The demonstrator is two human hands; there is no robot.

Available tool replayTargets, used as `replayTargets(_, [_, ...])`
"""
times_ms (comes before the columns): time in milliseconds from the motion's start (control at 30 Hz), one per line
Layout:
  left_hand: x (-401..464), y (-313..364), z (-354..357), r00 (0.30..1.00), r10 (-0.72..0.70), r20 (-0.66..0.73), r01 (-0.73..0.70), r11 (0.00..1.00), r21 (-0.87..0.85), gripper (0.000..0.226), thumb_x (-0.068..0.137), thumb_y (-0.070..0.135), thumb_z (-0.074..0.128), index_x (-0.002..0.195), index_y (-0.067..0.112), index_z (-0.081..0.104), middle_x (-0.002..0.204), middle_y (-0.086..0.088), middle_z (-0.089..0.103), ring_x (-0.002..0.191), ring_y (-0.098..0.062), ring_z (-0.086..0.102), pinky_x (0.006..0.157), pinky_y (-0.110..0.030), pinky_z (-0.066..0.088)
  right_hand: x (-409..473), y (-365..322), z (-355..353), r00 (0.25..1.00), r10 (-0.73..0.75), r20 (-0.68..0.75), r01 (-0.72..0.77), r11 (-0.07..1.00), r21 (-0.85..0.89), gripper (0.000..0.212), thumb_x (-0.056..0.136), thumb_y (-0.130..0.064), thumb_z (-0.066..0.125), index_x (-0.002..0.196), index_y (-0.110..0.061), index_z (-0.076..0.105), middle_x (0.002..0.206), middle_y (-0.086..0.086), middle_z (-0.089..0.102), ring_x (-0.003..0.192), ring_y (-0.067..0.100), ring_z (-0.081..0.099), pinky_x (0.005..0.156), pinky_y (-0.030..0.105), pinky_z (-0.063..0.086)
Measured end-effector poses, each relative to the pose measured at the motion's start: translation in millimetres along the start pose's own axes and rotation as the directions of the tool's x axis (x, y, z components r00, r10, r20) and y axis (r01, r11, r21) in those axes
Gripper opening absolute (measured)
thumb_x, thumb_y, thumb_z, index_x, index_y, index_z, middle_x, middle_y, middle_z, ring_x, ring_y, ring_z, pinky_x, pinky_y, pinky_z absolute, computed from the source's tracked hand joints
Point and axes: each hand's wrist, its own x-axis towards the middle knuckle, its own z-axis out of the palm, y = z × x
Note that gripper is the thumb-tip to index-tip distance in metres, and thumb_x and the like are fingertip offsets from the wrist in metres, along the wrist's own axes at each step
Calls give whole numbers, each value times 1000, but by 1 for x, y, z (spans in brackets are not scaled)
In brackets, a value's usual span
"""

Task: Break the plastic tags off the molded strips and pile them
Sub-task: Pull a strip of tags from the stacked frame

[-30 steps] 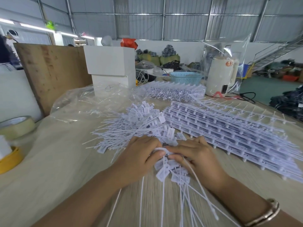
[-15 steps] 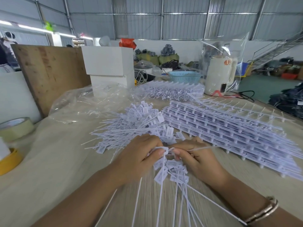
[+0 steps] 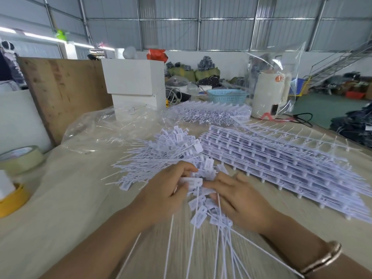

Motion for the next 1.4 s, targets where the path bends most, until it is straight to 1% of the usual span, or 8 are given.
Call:
replayTargets(133, [0, 3, 8, 1000, -29, 8, 29, 999, 44, 24, 92, 33, 44, 115, 40, 42, 98, 22, 47, 87, 0, 51, 73, -19, 43, -4, 4, -1, 993, 98, 68, -105, 988, 112, 44, 86, -20, 48, 128, -30, 53, 101, -28, 41, 86, -8, 41, 77, 19, 24])
replayTargets(300, [-2, 2, 15, 997, -67, 43, 65, 996, 55, 22, 94, 31, 49, 115, 39, 46, 102, 28, 49, 93, 12, 49, 70, -4, 36, -5, 6, -6, 966, 257, 39, -243, 842, 482, 57, 70, -11, 46, 116, -45, 50, 93, -17, 49, 78, 2, 46, 73, 23, 32])
replayTargets(433, [-2, 6, 20, 999, -38, 9, 38, 999, 8, 23, 93, 33, 52, 113, 37, 43, 87, 22, 51, 84, 3, 54, 66, -12, 41, -4, -3, -4, 993, 83, -81, -78, 995, 63, 52, 81, -31, 49, 133, -38, 44, 103, -15, 56, 88, -3, 47, 73, 29, 41])
replayTargets(567, [-1, 11, 21, 999, -41, -26, 38, 994, -106, 23, 89, 33, 51, 106, 45, 40, 89, 13, 57, 83, -5, 57, 73, -27, 46, 4, -9, -2, 959, -54, -280, 16, 990, -137, 38, 88, -37, 49, 120, -24, 64, 87, -7, 65, 73, 11, 60, 64, 29, 38])
replayTargets(700, [1, 9, 17, 998, -61, -24, 59, 996, -62, 9, 94, 31, 51, 101, 27, 56, 87, 12, 60, 80, -3, 57, 71, -25, 46, 4, -5, -2, 922, -73, -380, 25, 991, -129, 28, 90, -26, 51, 109, -23, 70, 75, -5, 66, 62, 16, 59, 60, 30, 31])
replayTargets(867, [2, 4, 11, 988, -154, -5, 154, 988, 14, 28, 94, 32, 50, 72, 14, 53, 66, 3, 51, 60, -7, 46, 58, -24, 34, 2, -3, -4, 909, 8, -417, -44, 996, -78, 26, 89, -28, 52, 105, -22, 72, 79, -4, 67, 66, 15, 62, 62, 33, 33])
replayTargets(1033, [2, 7, 13, 995, -98, -29, 98, 995, 16, 33, 93, 27, 54, 64, 31, 39, 58, 9, 42, 56, -3, 42, 52, -16, 28, 2, -6, -5, 943, 32, -332, -74, 991, -115, 32, 86, -39, 50, 107, -25, 71, 91, -3, 67, 76, 7, 57, 69, 29, 34])
replayTargets(1400, [3, 4, 11, 999, 45, 14, -45, 998, 40, 19, 88, 37, 49, 70, 35, 43, 59, 12, 43, 56, -6, 43, 54, -18, 28, 1, -1, -2, 946, 63, -319, -61, 998, 15, 29, 87, -41, 50, 95, -28, 74, 82, -12, 71, 67, 8, 63, 72, 25, 29])
